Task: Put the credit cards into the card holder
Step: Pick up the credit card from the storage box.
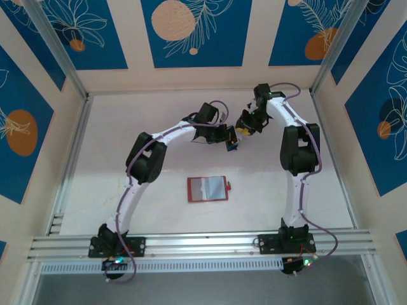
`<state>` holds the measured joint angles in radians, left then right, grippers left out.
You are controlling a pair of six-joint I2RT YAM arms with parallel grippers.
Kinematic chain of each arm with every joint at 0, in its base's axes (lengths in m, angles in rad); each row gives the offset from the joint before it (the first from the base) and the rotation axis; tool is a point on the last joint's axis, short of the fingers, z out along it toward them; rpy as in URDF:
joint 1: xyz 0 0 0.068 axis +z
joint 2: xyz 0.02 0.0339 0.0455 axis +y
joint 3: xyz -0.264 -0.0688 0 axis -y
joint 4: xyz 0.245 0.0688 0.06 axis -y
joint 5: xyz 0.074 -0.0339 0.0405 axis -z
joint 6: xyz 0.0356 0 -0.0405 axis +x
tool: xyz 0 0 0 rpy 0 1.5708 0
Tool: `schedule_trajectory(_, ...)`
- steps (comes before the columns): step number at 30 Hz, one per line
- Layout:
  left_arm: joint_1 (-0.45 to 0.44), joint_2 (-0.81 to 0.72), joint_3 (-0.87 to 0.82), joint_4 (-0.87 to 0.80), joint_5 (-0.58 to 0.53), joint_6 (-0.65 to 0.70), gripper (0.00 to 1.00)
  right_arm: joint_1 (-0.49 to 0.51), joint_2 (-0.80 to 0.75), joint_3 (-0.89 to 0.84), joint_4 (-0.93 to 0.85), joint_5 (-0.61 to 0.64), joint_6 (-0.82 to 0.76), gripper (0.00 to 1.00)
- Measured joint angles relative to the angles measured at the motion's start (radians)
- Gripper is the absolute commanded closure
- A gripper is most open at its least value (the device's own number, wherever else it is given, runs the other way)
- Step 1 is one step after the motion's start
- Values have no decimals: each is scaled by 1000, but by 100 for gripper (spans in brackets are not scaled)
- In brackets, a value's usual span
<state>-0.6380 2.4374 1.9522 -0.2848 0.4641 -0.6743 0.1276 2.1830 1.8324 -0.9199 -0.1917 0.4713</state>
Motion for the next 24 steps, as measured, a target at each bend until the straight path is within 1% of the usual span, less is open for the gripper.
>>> schedule_trajectory(5, 0, 0, -1, 2, 0, 0, 95, 4, 2, 0, -7, -16, -7, 81)
schedule_trajectory(10, 0, 0, -2, 4, 1, -1, 95, 4, 7, 0, -9, -27, -12, 84)
schedule_trajectory(13, 1, 0, -3, 6, 3, 0, 95, 4, 11, 0, -9, -41, -16, 87)
schedule_trajectory(20, 1, 0, -4, 8, 7, -1, 95, 4, 13, 0, -8, -67, -30, 100)
schedule_trajectory(24, 2, -2, -7, 11, 7, 0, 95, 3, 11, 0, -8, -67, -31, 100)
